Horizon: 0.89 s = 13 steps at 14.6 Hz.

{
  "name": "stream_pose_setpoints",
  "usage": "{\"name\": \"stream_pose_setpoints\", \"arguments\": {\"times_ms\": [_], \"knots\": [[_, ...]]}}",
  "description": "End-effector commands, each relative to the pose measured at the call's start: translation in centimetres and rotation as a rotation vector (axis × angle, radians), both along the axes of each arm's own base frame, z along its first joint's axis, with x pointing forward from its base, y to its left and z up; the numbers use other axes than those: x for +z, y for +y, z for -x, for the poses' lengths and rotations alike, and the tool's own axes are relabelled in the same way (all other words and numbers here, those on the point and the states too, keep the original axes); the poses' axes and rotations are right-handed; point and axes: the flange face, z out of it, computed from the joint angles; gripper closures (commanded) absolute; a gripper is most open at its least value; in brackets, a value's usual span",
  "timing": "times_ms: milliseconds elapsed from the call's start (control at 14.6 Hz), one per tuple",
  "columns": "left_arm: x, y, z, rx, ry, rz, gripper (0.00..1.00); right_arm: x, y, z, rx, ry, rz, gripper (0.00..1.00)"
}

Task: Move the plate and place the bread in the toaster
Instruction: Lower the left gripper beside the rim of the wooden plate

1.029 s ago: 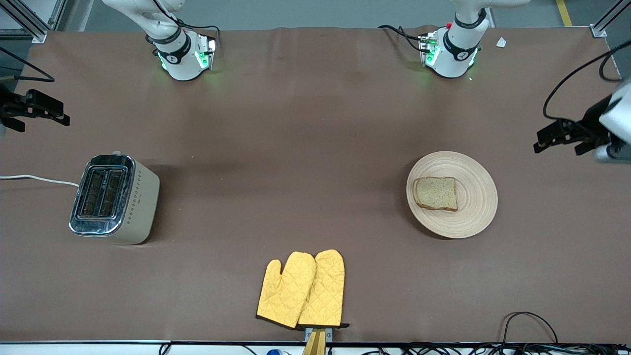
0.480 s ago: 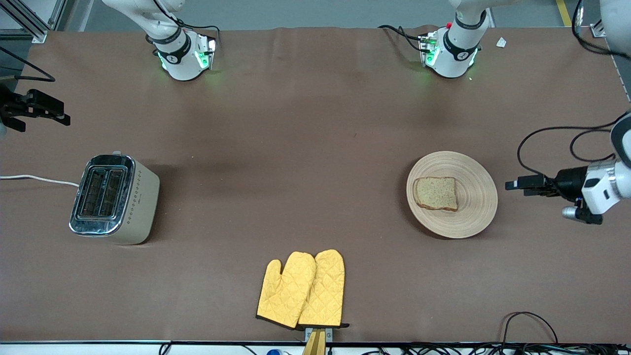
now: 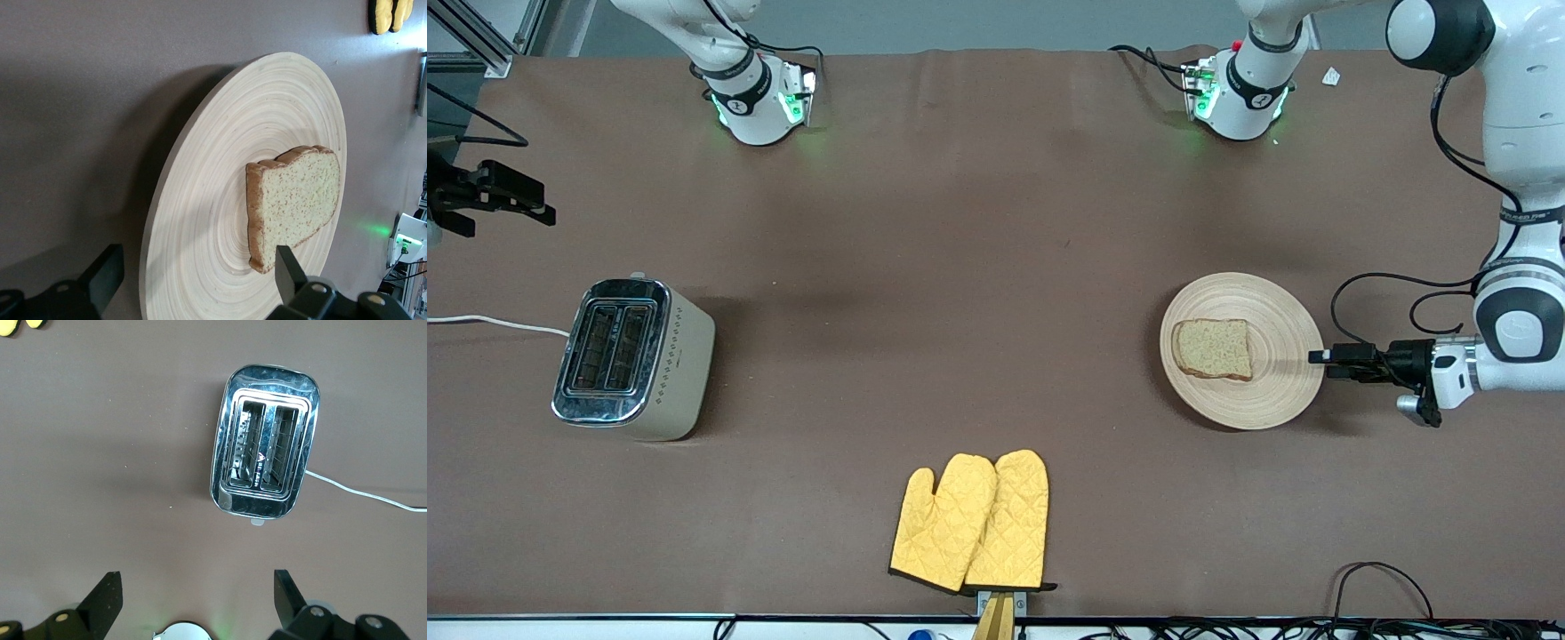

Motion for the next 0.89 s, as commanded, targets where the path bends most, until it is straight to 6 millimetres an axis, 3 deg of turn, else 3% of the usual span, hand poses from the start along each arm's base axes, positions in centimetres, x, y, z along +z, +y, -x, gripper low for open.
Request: {"name": "stream_pose_setpoints", "arguments": {"times_ms": [0, 137, 275, 480, 618, 824], "knots": [[-1.1, -0.4, -0.4, -0.003, -0.024, 0.05, 0.08, 0.6, 0.0, 0.6, -0.003, -0.006, -0.011, 0.0], [-2.2, -0.4, -0.2, -0.039, -0.067, 0.08, 0.38, 0.5, 0.2, 0.7, 0.0, 0.001, -0.009, 0.0], [-2.9, -0.5, 0.0, -0.064, -0.087, 0.091, 0.63, 0.5, 0.1, 0.6, -0.002, -0.001, -0.011, 0.0], [-3.4, -0.2, 0.2, -0.073, -0.097, 0.098, 0.74, 0.4, 0.3, 0.6, 0.001, 0.002, -0.011, 0.0], [-3.4, -0.4, 0.2, -0.086, -0.108, 0.102, 1.0, 0.4, 0.3, 0.5, 0.001, -0.001, -0.011, 0.0], [-2.0, -1.6, -0.8, -0.107, -0.139, 0.112, 1.0, 0.4, 0.3, 0.6, 0.003, 0.002, -0.011, 0.0]]}}
